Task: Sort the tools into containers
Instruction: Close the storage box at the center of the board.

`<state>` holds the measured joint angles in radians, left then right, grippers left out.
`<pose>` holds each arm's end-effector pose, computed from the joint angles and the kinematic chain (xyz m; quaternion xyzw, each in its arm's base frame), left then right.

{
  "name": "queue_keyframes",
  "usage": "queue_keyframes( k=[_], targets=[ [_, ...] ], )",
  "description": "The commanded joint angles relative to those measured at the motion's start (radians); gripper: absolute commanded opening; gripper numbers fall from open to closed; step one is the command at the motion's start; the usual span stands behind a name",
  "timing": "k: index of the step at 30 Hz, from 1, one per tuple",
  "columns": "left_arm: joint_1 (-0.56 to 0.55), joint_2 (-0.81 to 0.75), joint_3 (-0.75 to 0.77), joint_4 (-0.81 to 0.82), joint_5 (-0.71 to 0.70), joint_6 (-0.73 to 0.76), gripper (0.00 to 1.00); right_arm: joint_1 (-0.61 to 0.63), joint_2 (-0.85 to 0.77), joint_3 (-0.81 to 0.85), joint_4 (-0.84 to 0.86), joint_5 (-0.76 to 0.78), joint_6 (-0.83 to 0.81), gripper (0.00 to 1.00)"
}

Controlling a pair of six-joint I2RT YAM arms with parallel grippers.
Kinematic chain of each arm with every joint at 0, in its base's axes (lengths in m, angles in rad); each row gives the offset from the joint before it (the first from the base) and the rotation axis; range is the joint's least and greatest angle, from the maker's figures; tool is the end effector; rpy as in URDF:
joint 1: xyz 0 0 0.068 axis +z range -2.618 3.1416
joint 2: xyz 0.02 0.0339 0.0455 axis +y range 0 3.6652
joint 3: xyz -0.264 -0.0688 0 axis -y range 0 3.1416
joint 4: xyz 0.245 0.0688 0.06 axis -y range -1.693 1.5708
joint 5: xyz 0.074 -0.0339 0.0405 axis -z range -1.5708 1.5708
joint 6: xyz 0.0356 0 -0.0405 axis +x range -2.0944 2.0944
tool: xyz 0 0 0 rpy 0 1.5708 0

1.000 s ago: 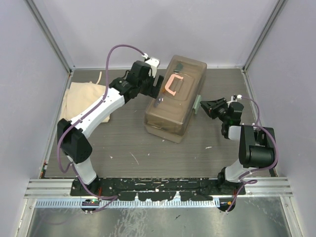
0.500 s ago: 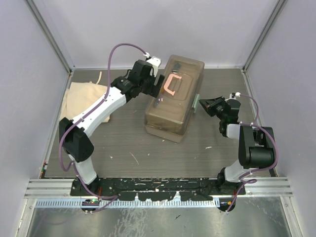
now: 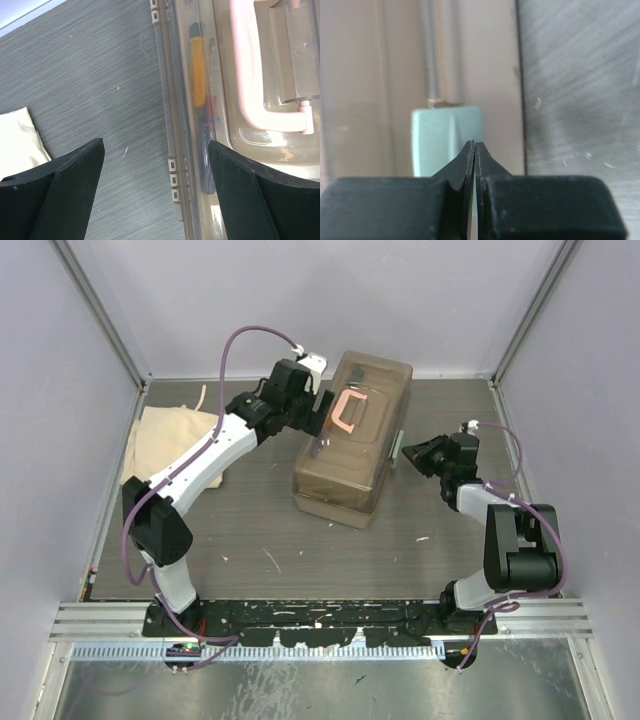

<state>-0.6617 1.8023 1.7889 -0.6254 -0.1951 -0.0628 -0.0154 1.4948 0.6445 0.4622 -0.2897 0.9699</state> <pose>0.3307 -0.2488 0.3622 0.2205 0.8625 -0.0771 0.4490 0.3069 0.0054 0.1913 0.3176 0.7619 0.3598 0.4350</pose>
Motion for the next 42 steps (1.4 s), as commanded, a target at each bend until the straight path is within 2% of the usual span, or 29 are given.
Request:
queue_keyframes(
  k=[1, 5, 7, 10, 19, 26, 33, 42],
  targets=[
    [-0.056, 0.028, 0.056, -0.051, 0.192, -0.068, 0.89, 0.059, -0.028, 0.040, -0.181, -0.078, -0.071, 0.07],
    [-0.011, -0.003, 0.112, -0.017, 0.196, -0.106, 0.91, 0.048, -0.052, 0.063, -0.218, -0.067, -0.088, 0.07],
    [0.038, -0.025, 0.117, 0.023, 0.244, -0.142, 0.92, 0.044, -0.050, 0.067, -0.218, -0.074, -0.090, 0.07],
    [0.113, -0.056, 0.085, 0.091, 0.312, -0.206, 0.92, 0.035, -0.049, 0.070, -0.219, -0.083, -0.092, 0.07],
    [0.275, -0.013, -0.033, 0.149, 0.348, -0.288, 0.90, 0.005, -0.071, 0.097, -0.324, -0.033, -0.191, 0.07],
    [0.281, 0.108, -0.001, 0.121, 0.380, -0.270, 0.88, 0.005, -0.066, 0.183, -0.453, 0.024, -0.302, 0.07],
    [0.240, 0.198, 0.068, 0.079, 0.375, -0.228, 0.88, 0.005, 0.022, 0.309, -0.557, 0.028, -0.383, 0.08],
    [0.185, 0.227, 0.081, 0.074, 0.360, -0.212, 0.88, 0.038, 0.059, 0.387, -0.629, 0.066, -0.429, 0.08]
  ],
)
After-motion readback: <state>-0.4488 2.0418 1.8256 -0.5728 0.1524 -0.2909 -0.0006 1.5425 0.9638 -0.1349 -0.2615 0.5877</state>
